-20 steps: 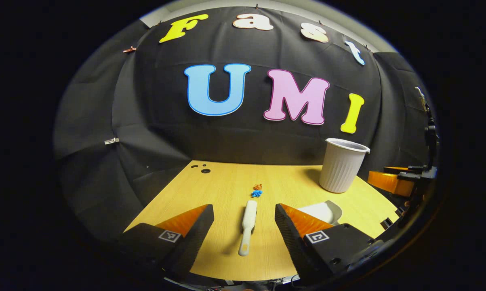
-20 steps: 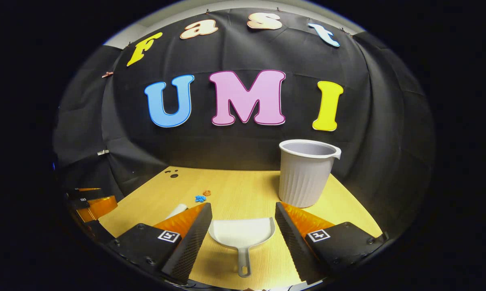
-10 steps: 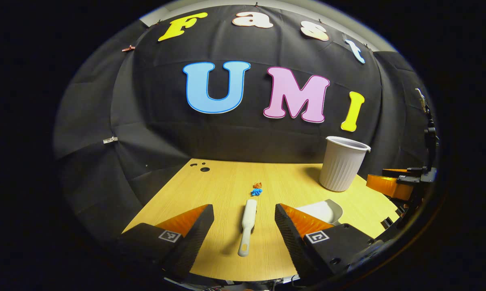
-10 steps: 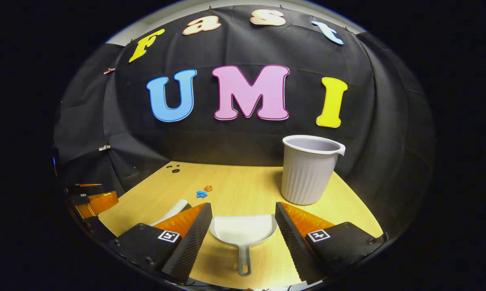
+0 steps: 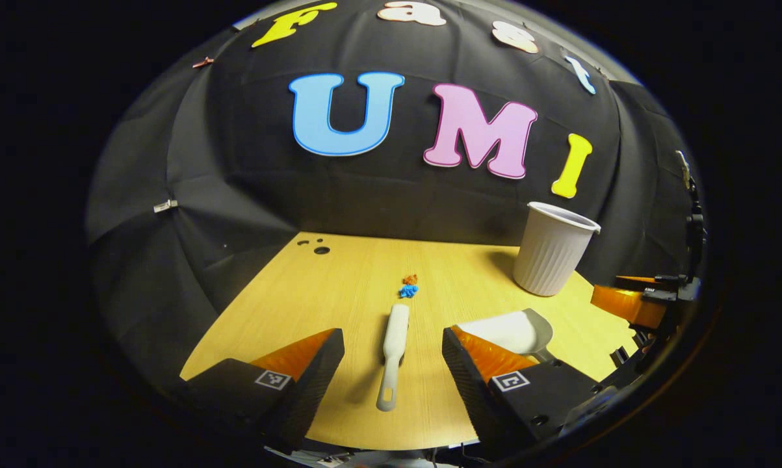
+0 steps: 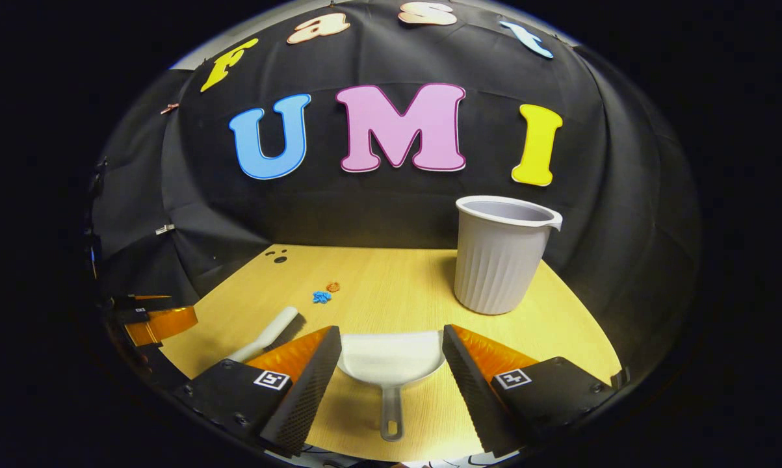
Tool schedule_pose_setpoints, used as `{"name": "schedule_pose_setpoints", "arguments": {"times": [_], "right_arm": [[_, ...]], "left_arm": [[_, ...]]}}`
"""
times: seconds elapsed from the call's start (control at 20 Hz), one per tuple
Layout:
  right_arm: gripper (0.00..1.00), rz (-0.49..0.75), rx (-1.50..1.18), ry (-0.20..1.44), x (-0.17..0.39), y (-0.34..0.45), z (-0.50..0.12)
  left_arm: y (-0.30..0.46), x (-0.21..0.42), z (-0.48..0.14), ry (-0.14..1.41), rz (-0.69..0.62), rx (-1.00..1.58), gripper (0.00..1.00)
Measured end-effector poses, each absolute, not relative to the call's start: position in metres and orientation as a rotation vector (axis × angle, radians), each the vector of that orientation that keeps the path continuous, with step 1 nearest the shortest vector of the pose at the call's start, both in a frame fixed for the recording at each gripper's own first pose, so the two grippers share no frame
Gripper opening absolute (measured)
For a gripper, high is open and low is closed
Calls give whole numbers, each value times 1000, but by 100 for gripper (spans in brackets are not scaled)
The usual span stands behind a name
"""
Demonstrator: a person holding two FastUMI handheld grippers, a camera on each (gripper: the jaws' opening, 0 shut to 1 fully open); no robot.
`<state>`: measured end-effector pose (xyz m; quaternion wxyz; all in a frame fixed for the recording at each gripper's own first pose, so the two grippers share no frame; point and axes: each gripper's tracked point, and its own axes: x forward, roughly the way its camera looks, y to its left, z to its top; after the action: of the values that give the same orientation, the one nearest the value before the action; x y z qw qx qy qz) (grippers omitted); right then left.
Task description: Pick up the small broom and dustpan from the desktop, sweep the trash into the dustpan with the broom, and then empty the trash into the garbage bin.
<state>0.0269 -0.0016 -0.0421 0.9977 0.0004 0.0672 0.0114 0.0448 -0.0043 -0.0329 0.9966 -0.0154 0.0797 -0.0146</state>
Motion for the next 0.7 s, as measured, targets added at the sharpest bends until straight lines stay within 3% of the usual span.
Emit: {"name": "schedule_pose_setpoints", "arguments": {"times": [0.7], "right_arm": [[98, 21, 30, 320, 61, -18, -99]], "left_arm": [[-12, 147, -148, 633, -59, 3, 96]]}}
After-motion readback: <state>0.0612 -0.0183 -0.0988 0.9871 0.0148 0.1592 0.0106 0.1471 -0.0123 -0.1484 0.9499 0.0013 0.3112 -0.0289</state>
